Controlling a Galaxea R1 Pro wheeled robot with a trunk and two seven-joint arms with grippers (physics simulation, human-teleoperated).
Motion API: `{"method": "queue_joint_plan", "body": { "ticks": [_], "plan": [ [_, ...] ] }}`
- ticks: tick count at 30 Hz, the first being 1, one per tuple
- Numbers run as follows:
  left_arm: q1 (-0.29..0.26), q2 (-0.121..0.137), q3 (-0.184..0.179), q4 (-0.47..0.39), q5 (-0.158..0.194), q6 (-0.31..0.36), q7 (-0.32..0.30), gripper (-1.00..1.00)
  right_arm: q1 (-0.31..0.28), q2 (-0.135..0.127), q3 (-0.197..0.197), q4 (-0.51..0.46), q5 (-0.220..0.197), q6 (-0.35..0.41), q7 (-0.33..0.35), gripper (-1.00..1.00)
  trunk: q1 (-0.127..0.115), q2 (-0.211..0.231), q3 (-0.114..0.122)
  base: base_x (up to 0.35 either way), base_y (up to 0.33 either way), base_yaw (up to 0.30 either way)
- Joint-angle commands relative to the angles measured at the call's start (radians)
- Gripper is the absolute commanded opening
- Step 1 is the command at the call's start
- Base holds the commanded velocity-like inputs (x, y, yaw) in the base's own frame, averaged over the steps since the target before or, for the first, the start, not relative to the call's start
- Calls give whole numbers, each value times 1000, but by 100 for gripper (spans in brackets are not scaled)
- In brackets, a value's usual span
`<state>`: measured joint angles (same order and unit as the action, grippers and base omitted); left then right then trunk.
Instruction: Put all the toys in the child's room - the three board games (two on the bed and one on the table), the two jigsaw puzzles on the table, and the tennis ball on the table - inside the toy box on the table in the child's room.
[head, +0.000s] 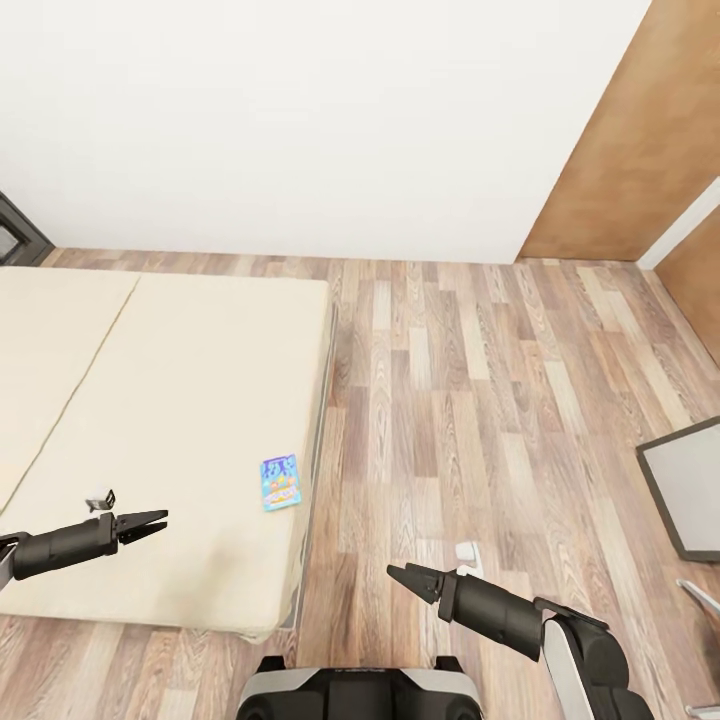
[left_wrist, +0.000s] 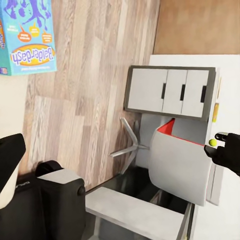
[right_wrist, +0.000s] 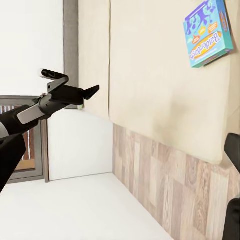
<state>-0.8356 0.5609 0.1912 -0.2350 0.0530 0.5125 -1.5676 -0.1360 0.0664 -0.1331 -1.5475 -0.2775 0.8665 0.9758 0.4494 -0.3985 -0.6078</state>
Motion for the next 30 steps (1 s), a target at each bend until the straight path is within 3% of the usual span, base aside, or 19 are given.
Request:
{"method": "queue_joint_plan", "body": {
  "ticks": [1,30],
  "plan": [
    [0,1,-4,0,4,11,-3,100,0,1,-2,0,0,5,4,100,1,-1,0,0,0,0],
    [0,-10,-4,0,2,6,-3,100,0,0,-2,0,0,5,4,100,1,-1,48,0,0,0]
  ]
}}
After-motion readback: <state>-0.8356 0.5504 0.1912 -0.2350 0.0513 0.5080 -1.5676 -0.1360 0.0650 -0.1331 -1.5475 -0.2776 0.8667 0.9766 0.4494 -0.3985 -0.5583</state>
